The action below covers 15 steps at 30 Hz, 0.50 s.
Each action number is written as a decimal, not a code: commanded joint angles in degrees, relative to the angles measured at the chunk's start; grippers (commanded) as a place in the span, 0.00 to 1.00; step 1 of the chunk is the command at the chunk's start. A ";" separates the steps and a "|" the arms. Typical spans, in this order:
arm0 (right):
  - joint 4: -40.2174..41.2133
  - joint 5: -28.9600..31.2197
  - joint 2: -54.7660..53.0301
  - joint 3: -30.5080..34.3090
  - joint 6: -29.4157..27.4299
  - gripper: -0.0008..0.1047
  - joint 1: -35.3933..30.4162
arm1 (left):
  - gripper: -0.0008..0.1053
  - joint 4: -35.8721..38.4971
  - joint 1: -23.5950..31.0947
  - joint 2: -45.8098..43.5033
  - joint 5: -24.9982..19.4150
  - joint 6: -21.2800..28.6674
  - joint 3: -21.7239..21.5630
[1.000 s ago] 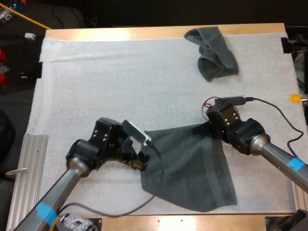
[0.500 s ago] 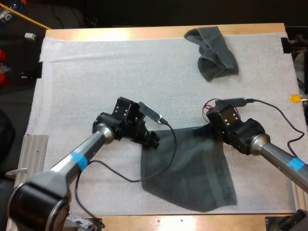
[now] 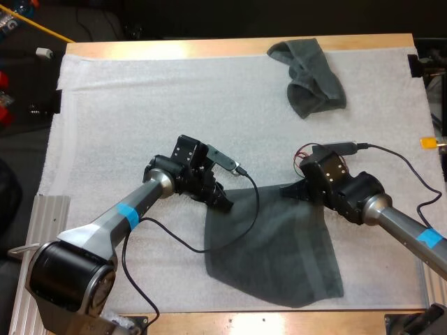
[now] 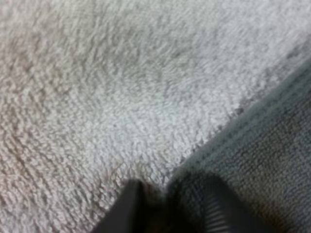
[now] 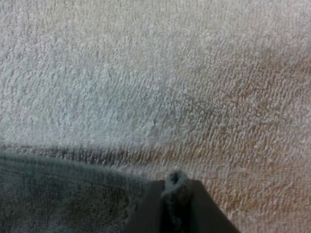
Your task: Pick towel from pile, fold and stack
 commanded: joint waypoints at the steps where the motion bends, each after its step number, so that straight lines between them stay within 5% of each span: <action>1: 0.18 0.39 -0.20 -0.13 -0.62 0.01 -0.04 | 0.16 1.69 -0.32 0.71 0.80 -0.52 0.25; 11: 0.18 0.39 -0.20 -0.13 -0.95 0.01 -0.04 | 0.01 4.25 -0.32 -5.12 0.80 -0.52 0.25; 15: 0.43 0.39 -1.76 -0.13 -5.92 0.01 -0.04 | 0.01 5.83 -0.32 -13.57 0.80 -0.52 0.25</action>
